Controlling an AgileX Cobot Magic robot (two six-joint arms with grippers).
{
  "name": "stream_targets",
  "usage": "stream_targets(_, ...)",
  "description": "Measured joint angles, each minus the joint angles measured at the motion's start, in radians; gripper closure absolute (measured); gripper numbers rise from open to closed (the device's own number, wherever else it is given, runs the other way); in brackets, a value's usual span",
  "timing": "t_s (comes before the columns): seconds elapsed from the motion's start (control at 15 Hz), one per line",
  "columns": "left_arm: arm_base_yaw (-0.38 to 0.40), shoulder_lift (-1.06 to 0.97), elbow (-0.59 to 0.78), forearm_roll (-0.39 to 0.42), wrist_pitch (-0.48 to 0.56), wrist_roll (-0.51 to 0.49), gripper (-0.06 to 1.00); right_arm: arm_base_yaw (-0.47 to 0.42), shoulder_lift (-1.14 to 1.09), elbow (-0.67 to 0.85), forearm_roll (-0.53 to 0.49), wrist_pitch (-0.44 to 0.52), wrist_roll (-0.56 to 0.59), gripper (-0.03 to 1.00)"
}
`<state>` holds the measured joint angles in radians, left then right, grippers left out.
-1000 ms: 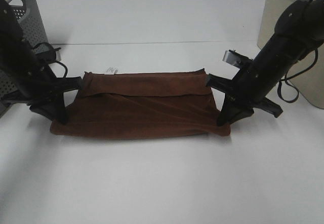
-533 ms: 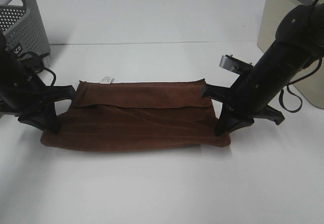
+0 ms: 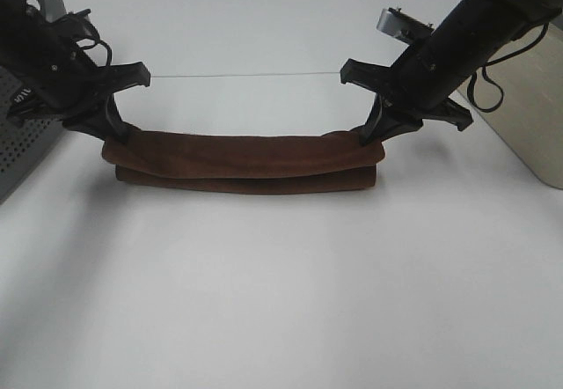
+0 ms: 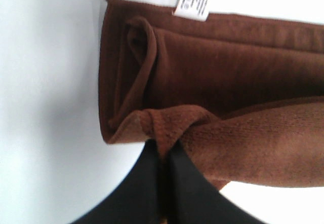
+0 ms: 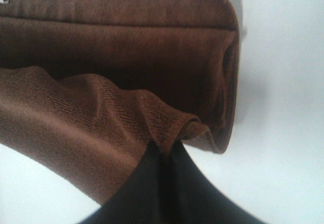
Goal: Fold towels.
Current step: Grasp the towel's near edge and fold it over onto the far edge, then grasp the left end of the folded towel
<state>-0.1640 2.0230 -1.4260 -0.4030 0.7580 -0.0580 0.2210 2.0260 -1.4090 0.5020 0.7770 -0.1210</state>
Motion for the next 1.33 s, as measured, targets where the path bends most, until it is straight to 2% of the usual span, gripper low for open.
stream_targets(0.2,0.0,0.083,-0.073,0.002,-0.079,-0.025,0.93,-0.002,0.103,-0.092,-0.008,-0.003,0.002,0.97)
stream_targets(0.33,0.0,0.123,-0.08,0.007,-0.139,-0.027,0.93,-0.002,0.157,-0.114,-0.012,-0.046,0.002,0.97)
stream_targets(0.4,0.0,0.141,-0.08,0.008,-0.164,-0.027,0.9,-0.002,0.18,-0.115,-0.013,-0.081,0.002,0.97)
stream_targets(0.53,0.0,0.172,-0.08,0.009,-0.193,-0.027,0.79,-0.002,0.186,-0.117,-0.016,-0.095,0.002,0.86)
stream_targets(0.6,0.0,0.177,-0.08,0.009,-0.2,-0.027,0.67,-0.002,0.186,-0.117,-0.015,-0.1,0.002,0.66)
stream_targets(0.67,0.0,0.177,-0.08,0.01,-0.203,-0.027,0.62,-0.002,0.186,-0.117,-0.015,-0.094,0.002,0.57)
stream_targets(0.73,0.0,0.177,-0.085,0.01,-0.203,-0.027,0.51,-0.002,0.184,-0.117,-0.015,-0.078,0.002,0.38)
stream_targets(0.8,0.0,0.177,-0.093,0.013,-0.194,-0.027,0.34,-0.002,0.179,-0.117,-0.019,-0.063,0.002,0.29)
stream_targets(0.87,0.0,0.177,-0.105,0.027,-0.175,-0.027,0.25,-0.002,0.169,-0.117,-0.03,-0.051,0.002,0.25)
stream_targets(0.93,0.0,0.177,-0.116,0.042,-0.159,-0.027,0.19,-0.002,0.151,-0.117,-0.044,-0.049,0.002,0.23)
stream_targets(1.07,0.0,0.179,-0.12,0.056,-0.145,-0.024,0.15,-0.002,0.119,-0.117,-0.061,-0.042,0.002,0.22)
stream_targets(1.33,0.0,0.218,-0.126,0.025,-0.138,-0.019,0.15,-0.002,0.112,-0.117,-0.065,-0.026,0.002,0.22)
